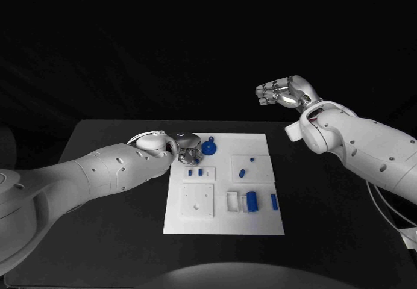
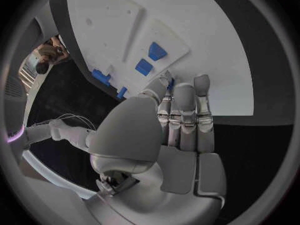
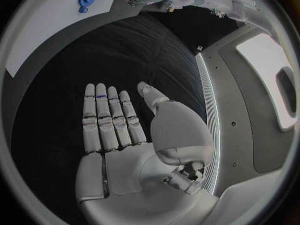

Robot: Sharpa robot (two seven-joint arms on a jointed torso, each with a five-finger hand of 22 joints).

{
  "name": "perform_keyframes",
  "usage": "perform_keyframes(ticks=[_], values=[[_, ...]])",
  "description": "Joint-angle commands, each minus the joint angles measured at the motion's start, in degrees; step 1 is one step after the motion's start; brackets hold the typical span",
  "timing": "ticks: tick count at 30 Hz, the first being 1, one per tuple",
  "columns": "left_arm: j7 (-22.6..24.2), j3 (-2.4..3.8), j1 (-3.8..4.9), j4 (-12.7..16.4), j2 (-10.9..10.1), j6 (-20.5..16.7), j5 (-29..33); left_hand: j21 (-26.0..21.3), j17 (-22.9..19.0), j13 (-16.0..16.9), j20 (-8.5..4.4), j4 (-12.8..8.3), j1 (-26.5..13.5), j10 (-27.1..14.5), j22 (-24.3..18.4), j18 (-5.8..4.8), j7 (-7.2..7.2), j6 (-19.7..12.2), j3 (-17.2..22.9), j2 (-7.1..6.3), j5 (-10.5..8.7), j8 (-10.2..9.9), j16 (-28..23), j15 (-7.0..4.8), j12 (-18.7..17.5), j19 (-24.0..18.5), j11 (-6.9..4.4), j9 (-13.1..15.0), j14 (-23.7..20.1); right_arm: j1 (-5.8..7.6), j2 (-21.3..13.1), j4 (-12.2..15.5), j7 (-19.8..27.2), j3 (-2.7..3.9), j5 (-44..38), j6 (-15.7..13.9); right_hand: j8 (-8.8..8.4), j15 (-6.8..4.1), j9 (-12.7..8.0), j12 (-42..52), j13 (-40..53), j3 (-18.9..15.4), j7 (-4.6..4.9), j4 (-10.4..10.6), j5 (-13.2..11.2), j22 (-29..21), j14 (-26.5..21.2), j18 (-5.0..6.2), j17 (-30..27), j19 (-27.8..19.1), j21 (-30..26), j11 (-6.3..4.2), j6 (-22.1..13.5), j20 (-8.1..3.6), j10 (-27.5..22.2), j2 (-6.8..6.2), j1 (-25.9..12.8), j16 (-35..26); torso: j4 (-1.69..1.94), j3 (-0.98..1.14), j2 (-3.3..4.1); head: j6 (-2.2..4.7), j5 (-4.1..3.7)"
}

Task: Assemble the parts on the task board

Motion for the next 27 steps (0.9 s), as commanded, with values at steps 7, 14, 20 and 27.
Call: perform_keyframes(ticks=[7, 14, 20, 27], values=[[-0.17, -0.33, -0.54, 0.14, -0.15, -0.14, -0.52, -0.33, 0.00, 0.00, -0.71, -0.14, -0.74, -1.91, 1.05, -0.37, 0.55, -1.50, 0.05, -0.40, -0.28, 0.06, -0.32, 0.27, -0.02, -0.34, 0.90, -0.15, -0.79, 0.00, 0.03, -0.04, 0.56, 0.03, -0.06, 0.39, -0.10, -0.01, -0.08, -0.36, -0.09, 0.33, 0.02, 0.04, 0.27, -0.07, -0.48, 0.48, -0.09, -0.46, -0.22, -0.05, -0.27, -0.05, -0.24, -0.44, 0.02, -0.32, 0.01, 0.02, -0.01, 0.05, 0.03], [-0.25, -0.33, -0.54, 0.06, -0.30, -0.86, 0.06, -1.04, -0.08, -0.02, -0.79, 0.72, -2.57, -3.10, 0.94, -0.80, 0.58, -4.74, 0.79, -2.09, -0.21, 0.00, -0.89, 0.38, -0.05, -0.56, 1.28, -0.25, -1.42, 0.00, 0.01, -0.07, 0.56, 0.03, -0.06, 0.37, -0.10, -0.01, -0.08, -0.36, -0.09, 0.33, 0.02, 0.04, 0.27, -0.07, -0.48, 0.48, -0.09, -0.46, -0.22, -0.05, -0.27, -0.05, -0.24, -0.44, 0.02, -0.32, 0.00, 0.03, -0.02, 0.02, -0.16], [-0.29, -0.33, -0.54, 0.02, -0.38, -0.89, 0.31, -2.09, -0.06, -0.01, -0.95, 1.80, -3.07, -3.45, 0.94, -1.10, 0.44, -5.66, 2.43, -3.60, -0.17, 0.12, -1.16, 0.33, -0.02, -0.21, 1.36, -0.13, -1.49, 0.00, 0.00, -0.07, 0.55, 0.03, -0.06, 0.35, -0.10, 0.01, -0.08, -0.36, -0.08, 0.30, 0.03, 0.02, 0.26, -0.08, -0.51, 0.47, -0.09, -0.51, -0.23, -0.04, -0.29, -0.03, -0.29, -0.47, 0.05, -0.32, 0.01, 0.03, -0.02, 0.03, -0.08], [-0.46, -0.33, -0.54, 0.00, -0.45, -0.72, 0.37, -2.40, -0.03, -0.01, -0.98, 1.98, -2.92, -3.55, 1.00, -1.14, 0.45, -5.81, 2.88, -4.02, 0.06, 0.12, -1.22, 0.31, -0.02, -0.14, 1.39, -0.13, -1.54, -0.01, 0.02, -0.07, 0.57, 0.03, -0.06, 0.34, -0.10, 0.01, -0.08, -0.36, -0.08, 0.29, 0.03, 0.01, 0.25, -0.08, -0.52, 0.47, -0.09, -0.51, -0.23, -0.04, -0.29, -0.03, -0.30, -0.47, 0.05, -0.32, 0.04, 0.04, -0.01, -0.02, 0.01]])
